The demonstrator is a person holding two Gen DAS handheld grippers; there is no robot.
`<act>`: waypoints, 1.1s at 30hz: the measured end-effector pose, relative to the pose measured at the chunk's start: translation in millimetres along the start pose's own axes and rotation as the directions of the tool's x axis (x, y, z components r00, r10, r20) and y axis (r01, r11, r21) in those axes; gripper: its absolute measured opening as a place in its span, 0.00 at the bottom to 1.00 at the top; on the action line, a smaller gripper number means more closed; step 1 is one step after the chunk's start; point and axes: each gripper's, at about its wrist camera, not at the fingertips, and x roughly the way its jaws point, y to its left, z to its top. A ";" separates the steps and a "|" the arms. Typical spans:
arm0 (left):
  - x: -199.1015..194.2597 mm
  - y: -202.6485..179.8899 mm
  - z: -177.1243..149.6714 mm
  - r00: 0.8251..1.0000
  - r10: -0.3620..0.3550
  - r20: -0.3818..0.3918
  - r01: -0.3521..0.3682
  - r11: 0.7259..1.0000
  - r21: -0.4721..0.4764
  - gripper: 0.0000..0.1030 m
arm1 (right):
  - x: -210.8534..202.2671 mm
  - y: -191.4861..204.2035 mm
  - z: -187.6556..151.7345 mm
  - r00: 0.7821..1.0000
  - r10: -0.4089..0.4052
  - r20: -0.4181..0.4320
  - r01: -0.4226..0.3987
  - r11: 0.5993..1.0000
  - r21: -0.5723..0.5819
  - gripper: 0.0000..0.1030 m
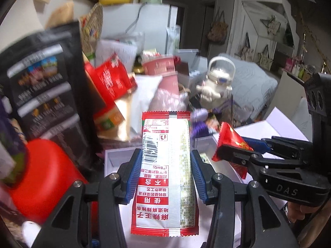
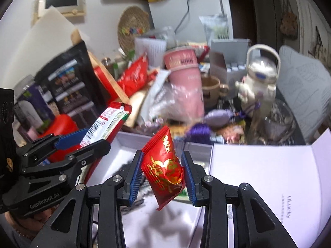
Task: Organize soft objects
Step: 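Carry the red packet and red-white packet over the white box, then open both grippers to drop the packets into the box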
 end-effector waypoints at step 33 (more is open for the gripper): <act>62.5 12.1 -19.8 0.970 0.067 -0.235 -0.077 0.996 -0.034 0.60 | 55.9 -21.2 -18.2 0.981 -0.033 -0.192 0.049 0.996 0.077 0.51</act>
